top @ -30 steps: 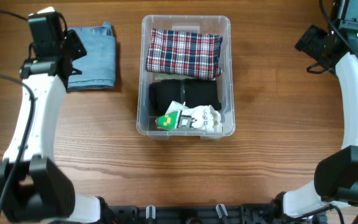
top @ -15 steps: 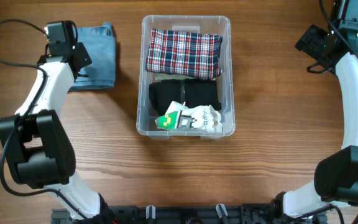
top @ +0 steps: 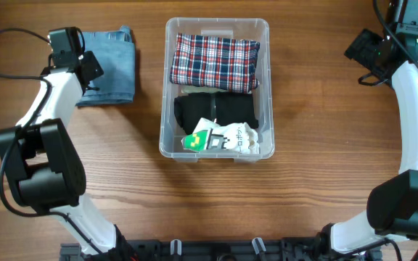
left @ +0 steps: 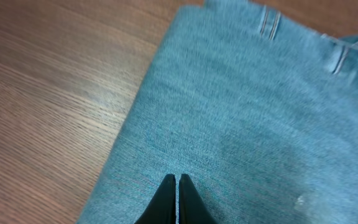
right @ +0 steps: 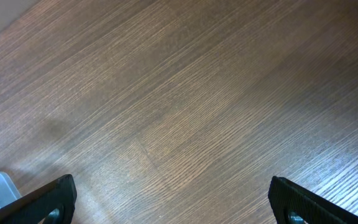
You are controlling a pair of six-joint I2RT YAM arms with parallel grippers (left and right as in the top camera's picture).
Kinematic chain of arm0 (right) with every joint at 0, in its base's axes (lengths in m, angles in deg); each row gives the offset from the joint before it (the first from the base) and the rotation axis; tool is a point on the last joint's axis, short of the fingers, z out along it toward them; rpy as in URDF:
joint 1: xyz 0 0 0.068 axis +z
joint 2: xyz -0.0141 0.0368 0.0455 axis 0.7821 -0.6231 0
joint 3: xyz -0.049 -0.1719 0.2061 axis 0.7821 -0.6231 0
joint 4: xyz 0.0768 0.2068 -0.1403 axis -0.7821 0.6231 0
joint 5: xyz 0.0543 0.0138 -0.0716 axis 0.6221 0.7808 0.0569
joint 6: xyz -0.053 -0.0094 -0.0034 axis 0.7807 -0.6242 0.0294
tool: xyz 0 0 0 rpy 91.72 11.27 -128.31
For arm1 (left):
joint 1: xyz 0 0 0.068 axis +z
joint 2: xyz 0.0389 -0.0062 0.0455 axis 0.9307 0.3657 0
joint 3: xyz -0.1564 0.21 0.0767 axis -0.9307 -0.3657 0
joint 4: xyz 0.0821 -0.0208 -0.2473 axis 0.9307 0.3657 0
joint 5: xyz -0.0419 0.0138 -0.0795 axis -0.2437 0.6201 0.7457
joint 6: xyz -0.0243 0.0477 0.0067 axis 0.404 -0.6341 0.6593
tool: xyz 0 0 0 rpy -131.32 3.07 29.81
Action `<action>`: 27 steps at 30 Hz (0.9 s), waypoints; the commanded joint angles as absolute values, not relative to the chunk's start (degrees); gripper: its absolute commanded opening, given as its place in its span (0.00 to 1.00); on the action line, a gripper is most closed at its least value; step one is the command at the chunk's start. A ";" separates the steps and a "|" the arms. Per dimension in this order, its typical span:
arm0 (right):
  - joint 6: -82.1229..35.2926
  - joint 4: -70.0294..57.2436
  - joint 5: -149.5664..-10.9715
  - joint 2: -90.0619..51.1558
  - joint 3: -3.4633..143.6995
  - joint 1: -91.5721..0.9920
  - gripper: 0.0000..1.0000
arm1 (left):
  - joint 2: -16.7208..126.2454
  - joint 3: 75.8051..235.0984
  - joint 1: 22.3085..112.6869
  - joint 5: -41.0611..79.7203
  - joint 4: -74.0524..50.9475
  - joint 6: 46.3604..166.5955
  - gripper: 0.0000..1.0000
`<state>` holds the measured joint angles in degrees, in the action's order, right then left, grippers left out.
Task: Pack container
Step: 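Lower the left gripper onto the denim's edge and grasp it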
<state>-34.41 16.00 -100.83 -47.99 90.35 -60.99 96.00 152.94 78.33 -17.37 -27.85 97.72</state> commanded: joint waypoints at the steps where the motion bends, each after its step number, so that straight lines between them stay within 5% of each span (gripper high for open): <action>1: -35.15 15.85 -101.83 -48.56 90.24 -61.08 1.00 | 98.27 153.57 78.74 -16.63 -28.28 97.42 0.04; 27: -35.13 15.85 -101.83 -48.58 90.24 -61.06 1.00 | 101.33 153.48 78.81 -9.59 -24.20 97.44 0.04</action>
<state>-34.41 16.02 -100.83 -47.99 90.35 -60.99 100.02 153.42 78.48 -11.75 -26.25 97.72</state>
